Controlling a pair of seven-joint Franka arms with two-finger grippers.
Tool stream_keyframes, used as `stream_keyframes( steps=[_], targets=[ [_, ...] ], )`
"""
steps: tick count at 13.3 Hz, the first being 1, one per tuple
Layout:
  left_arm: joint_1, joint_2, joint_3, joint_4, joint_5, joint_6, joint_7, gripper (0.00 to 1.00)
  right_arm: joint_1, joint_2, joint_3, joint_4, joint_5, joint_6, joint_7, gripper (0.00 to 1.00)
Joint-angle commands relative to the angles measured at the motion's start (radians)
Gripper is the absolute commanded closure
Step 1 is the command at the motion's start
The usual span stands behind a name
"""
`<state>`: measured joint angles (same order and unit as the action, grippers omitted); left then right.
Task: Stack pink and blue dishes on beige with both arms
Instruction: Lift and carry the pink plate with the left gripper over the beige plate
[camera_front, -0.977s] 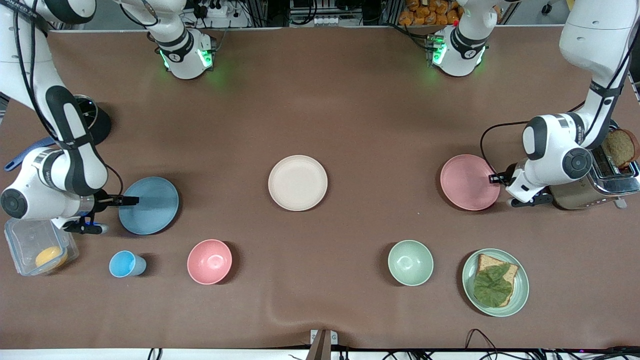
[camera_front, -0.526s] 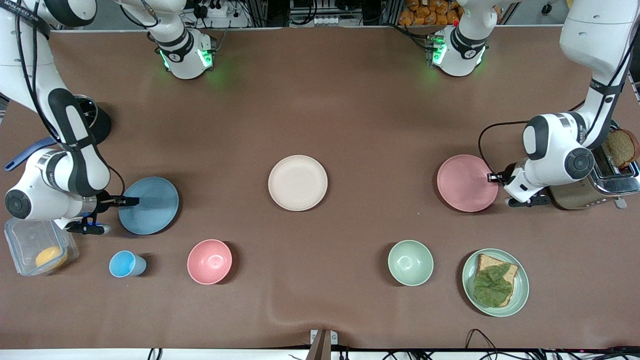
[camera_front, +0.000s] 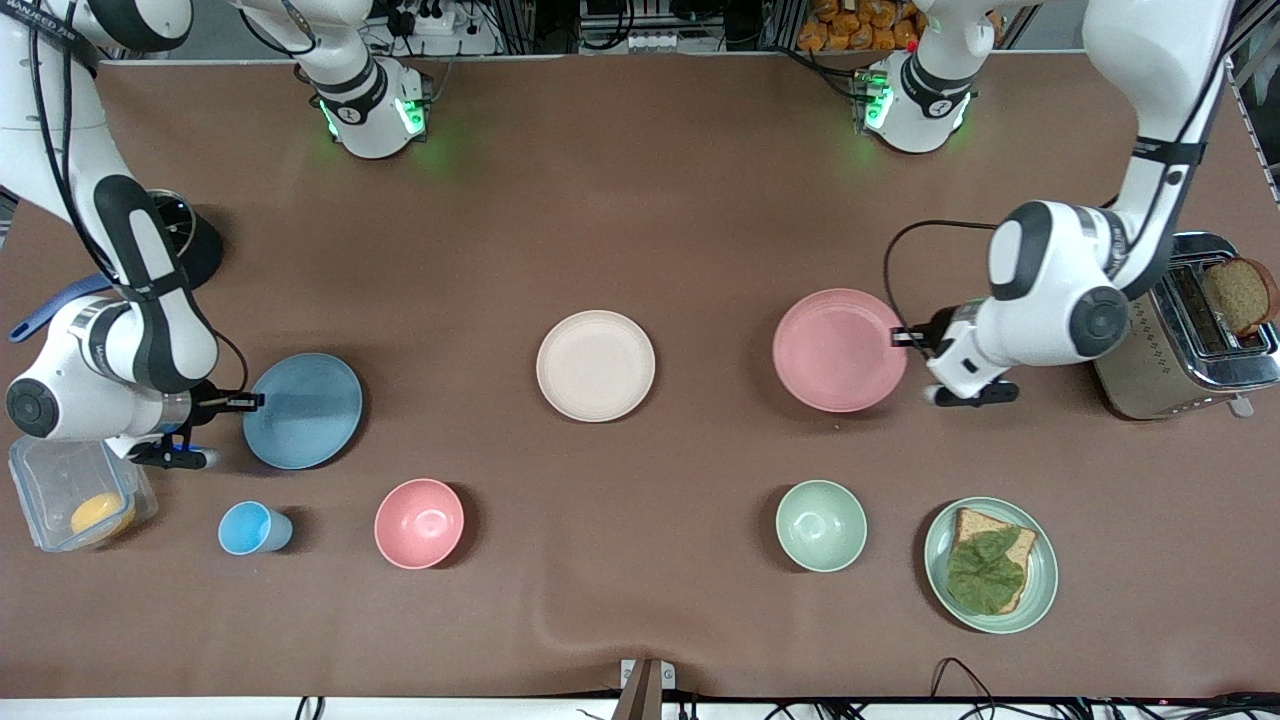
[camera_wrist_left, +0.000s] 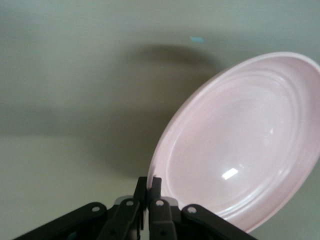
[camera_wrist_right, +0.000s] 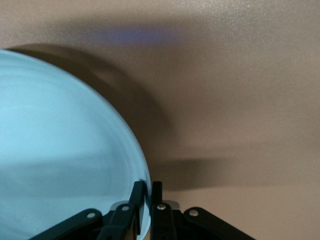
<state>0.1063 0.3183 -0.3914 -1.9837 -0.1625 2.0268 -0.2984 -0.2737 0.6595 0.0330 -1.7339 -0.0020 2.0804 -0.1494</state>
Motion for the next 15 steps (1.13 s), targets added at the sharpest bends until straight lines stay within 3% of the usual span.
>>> stream_keyframes(
  steps=[1, 6, 10, 15],
  targets=[
    [-0.072, 0.056, -0.089, 0.084, -0.020, -0.027, -0.210, 1.00, -0.019, -0.012, 0.022, 0.005, -0.003, -0.020, -0.007, 1.00],
    [-0.284, 0.206, -0.090, 0.207, -0.017, 0.088, -0.511, 1.00, -0.012, -0.078, 0.033, 0.016, 0.000, -0.114, -0.009, 1.00],
    [-0.385, 0.317, -0.084, 0.304, -0.008, 0.168, -0.623, 1.00, -0.016, -0.132, 0.045, 0.019, 0.157, -0.267, -0.009, 1.00],
    [-0.430, 0.389, -0.081, 0.312, -0.005, 0.315, -0.650, 1.00, 0.008, -0.176, 0.047, 0.017, 0.304, -0.426, 0.002, 1.00]
  ],
)
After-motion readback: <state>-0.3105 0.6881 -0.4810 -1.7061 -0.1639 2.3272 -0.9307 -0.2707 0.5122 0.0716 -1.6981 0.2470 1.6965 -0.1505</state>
